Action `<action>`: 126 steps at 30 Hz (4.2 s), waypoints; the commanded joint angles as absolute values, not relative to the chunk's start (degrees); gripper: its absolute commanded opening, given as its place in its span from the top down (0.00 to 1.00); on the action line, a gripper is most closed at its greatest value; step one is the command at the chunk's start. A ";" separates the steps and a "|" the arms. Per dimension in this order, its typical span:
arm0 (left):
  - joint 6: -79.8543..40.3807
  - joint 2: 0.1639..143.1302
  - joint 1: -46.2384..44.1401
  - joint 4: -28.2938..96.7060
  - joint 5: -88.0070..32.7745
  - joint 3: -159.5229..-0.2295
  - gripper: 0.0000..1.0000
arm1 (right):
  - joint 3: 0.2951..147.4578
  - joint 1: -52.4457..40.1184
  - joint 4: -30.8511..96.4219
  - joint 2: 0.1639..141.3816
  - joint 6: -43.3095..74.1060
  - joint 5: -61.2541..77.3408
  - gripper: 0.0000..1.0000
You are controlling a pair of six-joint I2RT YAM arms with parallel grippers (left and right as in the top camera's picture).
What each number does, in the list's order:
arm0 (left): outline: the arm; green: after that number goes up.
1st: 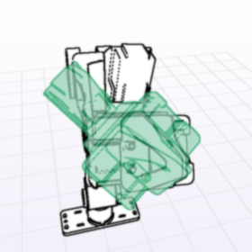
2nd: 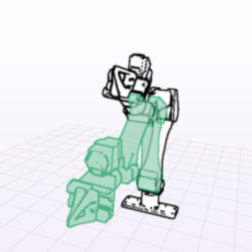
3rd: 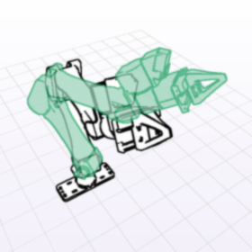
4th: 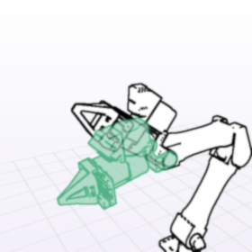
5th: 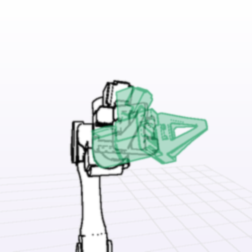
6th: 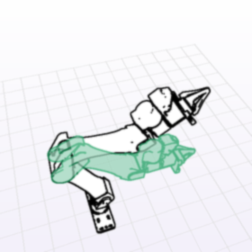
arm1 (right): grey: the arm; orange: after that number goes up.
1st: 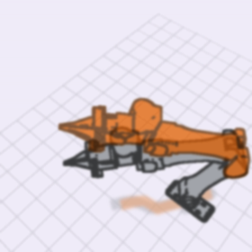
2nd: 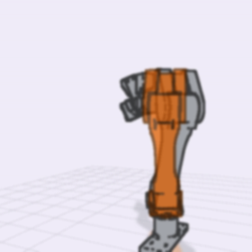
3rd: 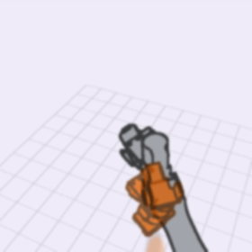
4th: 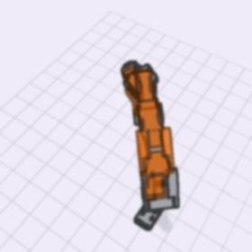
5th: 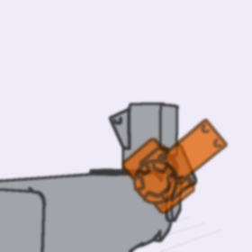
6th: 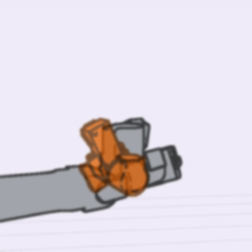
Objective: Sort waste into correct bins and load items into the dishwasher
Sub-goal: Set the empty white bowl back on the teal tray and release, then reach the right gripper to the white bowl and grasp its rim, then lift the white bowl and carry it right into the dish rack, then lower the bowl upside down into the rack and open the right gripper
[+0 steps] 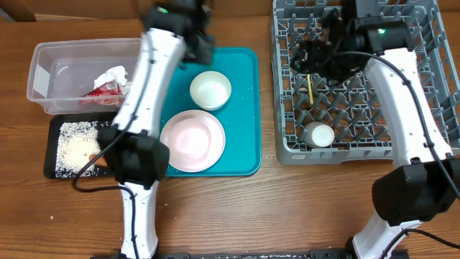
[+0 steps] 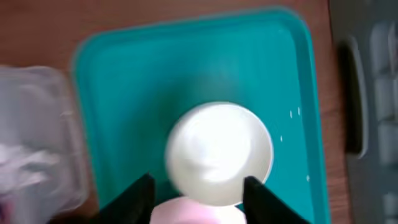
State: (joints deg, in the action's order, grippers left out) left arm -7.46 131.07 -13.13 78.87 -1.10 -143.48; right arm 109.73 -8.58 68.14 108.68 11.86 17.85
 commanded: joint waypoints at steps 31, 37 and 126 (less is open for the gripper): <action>-15.46 130.19 -0.97 92.79 2.02 -158.71 0.42 | 110.98 -30.33 46.13 134.04 33.74 5.69 0.57; -15.46 130.19 -0.97 92.79 2.07 -158.71 0.41 | 110.98 -30.30 45.91 134.72 33.65 5.50 0.74; -15.46 130.19 -1.19 92.92 0.19 -158.71 0.00 | 127.90 0.80 47.03 124.53 40.38 8.10 0.51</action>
